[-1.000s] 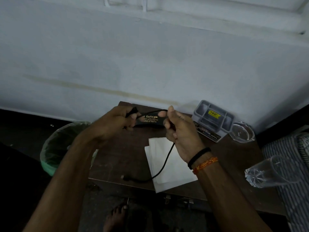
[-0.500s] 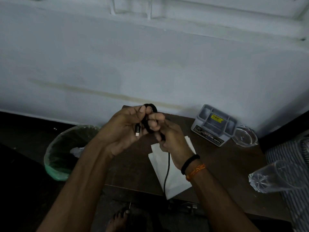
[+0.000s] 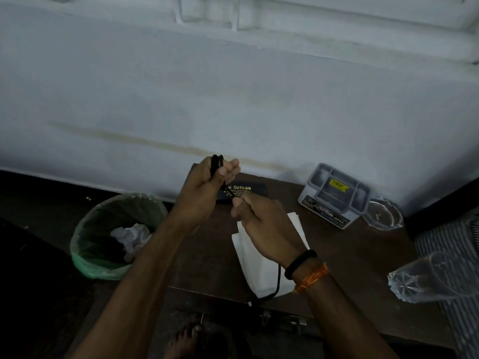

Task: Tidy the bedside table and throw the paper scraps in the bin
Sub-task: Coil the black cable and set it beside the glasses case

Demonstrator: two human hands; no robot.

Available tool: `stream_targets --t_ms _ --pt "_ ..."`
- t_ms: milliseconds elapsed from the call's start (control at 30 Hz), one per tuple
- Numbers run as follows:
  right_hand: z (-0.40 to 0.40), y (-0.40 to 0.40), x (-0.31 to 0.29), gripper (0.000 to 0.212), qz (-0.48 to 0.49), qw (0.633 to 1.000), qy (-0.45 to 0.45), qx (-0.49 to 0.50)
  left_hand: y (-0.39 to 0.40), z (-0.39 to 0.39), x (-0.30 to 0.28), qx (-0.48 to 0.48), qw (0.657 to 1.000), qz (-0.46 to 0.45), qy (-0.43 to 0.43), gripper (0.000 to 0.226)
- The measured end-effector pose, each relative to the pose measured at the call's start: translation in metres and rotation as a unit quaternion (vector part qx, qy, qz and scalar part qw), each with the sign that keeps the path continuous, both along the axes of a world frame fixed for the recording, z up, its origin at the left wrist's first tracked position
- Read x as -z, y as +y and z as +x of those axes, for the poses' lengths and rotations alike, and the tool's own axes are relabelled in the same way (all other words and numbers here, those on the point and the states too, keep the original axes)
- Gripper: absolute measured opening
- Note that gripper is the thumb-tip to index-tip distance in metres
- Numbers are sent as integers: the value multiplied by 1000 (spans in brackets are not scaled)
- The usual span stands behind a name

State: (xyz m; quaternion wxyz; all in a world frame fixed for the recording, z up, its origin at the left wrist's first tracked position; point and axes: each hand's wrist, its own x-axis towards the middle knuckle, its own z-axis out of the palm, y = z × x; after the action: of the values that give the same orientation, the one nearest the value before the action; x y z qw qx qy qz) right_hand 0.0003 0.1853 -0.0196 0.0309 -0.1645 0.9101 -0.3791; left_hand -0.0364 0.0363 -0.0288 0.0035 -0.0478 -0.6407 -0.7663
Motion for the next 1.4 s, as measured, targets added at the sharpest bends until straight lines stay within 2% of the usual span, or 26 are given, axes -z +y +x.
stream_targets --t_ms 67,233,367,533,600,700,767,900,967,1067,1167,1267,1400 --pt "-1 2 -5 32 24 999 15 -20 4 2 3 14 999 -49 9 21" --pt "1 8 -13 24 51 996 27 -68 9 5 6 46 994 -102 20 20" --pt "-3 16 -17 22 66 994 71 -58 8 7 5 61 981 -180 26 23" --pt "-11 26 -19 22 57 985 164 7 12 9 -8 105 980 -169 24 37" --pt "-12 29 -21 22 55 980 191 13 13 9 -11 111 982 -156 -1 38" --pt "-12 34 -25 11 87 956 279 9 13 11 -14 137 980 -144 -31 42" --pt "-12 38 -24 14 102 948 300 16 13 12 -15 164 978 -117 -58 46" --pt "-17 43 -22 16 79 960 267 38 11 18 -17 232 967 -38 -101 39" --pt "-18 45 -20 18 18 974 219 44 9 20 -18 249 962 -17 -111 36" --pt "-18 45 -16 18 -76 988 116 62 8 21 -20 242 962 -5 -126 35" --pt "-18 43 -10 18 -101 990 68 67 8 21 -21 225 965 32 -134 35" --pt "-16 40 -5 19 -100 990 56 79 10 19 -21 195 967 93 -136 34" --pt "-12 37 0 20 -13 995 68 78 9 11 -18 139 959 217 -115 29"
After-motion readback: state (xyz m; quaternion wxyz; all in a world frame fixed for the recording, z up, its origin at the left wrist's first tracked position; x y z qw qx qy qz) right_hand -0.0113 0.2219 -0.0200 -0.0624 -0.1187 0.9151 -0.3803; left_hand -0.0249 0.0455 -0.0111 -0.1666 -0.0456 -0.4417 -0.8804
